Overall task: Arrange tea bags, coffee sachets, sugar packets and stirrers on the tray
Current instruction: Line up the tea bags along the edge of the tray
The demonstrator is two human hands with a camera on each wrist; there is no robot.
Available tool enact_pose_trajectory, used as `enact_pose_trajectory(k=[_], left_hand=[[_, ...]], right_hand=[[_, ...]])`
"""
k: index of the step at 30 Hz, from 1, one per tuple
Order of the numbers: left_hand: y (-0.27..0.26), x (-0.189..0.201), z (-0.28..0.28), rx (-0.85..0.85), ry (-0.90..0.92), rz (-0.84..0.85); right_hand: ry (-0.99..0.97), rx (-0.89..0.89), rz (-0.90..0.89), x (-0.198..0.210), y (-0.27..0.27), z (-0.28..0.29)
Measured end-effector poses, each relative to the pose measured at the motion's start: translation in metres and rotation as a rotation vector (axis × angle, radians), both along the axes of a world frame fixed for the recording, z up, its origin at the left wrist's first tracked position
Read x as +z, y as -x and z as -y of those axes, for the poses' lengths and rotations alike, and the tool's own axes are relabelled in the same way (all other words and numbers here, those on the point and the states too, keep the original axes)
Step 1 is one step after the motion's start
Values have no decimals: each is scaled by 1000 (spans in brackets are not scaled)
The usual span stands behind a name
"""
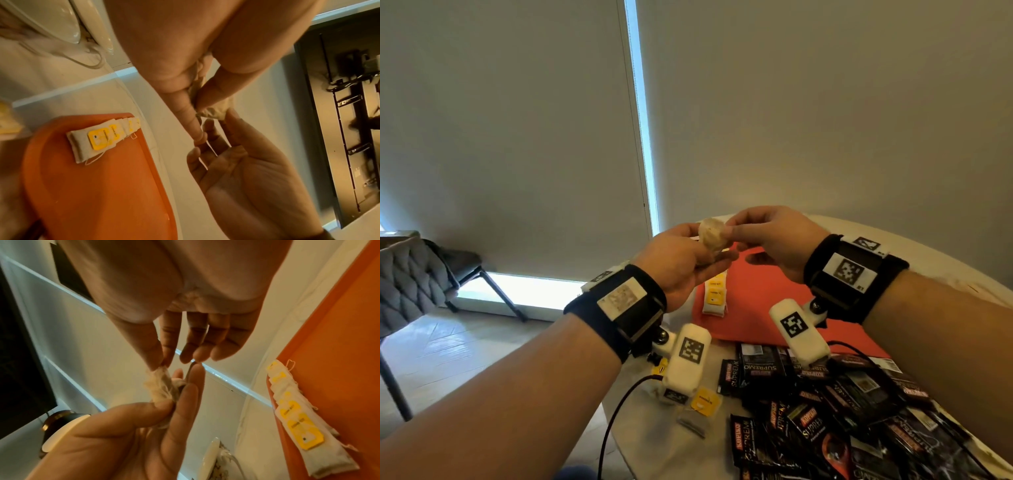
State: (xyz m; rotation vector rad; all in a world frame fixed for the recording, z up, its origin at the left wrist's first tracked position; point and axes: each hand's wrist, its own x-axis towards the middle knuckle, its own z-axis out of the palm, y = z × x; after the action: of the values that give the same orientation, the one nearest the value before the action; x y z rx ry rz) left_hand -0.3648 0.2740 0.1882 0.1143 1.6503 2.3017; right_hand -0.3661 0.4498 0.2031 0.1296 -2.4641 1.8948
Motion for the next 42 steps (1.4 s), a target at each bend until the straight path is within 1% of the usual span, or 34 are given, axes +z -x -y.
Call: enact_pose_trajectory(k=[4,6,9,13,16,18,21,23,26,28,30,32,34,36,38,42], left_hand=[[0,3,1,-7,71,-52],[2,3,2,1,93,-65],[4,3,6,45,97,-59],[4,7,15,137,171,-65],[3,15,20,205,194,-56],[4,21,24,237,177,-60],[3,26,24,223,162,-107],[2,27,21,177,223,-171],[2,27,16,121,377,-260],[6,24,16,141,397,-264],[10,21,18,168,356,-227],[13,20,21,185,336,-184],[14,20,22,176,337,-147],[15,20,25,191,326,-113],[19,22,26,209,303,-88],[28,28,31,213,304,-72]], right_hand=[[-63,35,-73,5,-6,3],[-10,13,-125,8,-6,6],[143,-37,-239,16,-6,6],[154,-64,-365,23,-4,2],[95,-35,-350,24,-1,1],[95,-11,-326,23,-1,0],[93,-29,-309,19,-1,4],[41,-42,-315,18,-2,9],[-20,-31,-304,19,-5,14],[-30,-27,-268,20,-5,15],[-25,-8,-192,18,-5,14],[-19,6,-118,10,-5,15],[0,-25,-53,0,-3,15],[32,-72,47,-14,1,16],[42,-102,186,-30,2,16],[-84,-90,396,-59,5,13]])
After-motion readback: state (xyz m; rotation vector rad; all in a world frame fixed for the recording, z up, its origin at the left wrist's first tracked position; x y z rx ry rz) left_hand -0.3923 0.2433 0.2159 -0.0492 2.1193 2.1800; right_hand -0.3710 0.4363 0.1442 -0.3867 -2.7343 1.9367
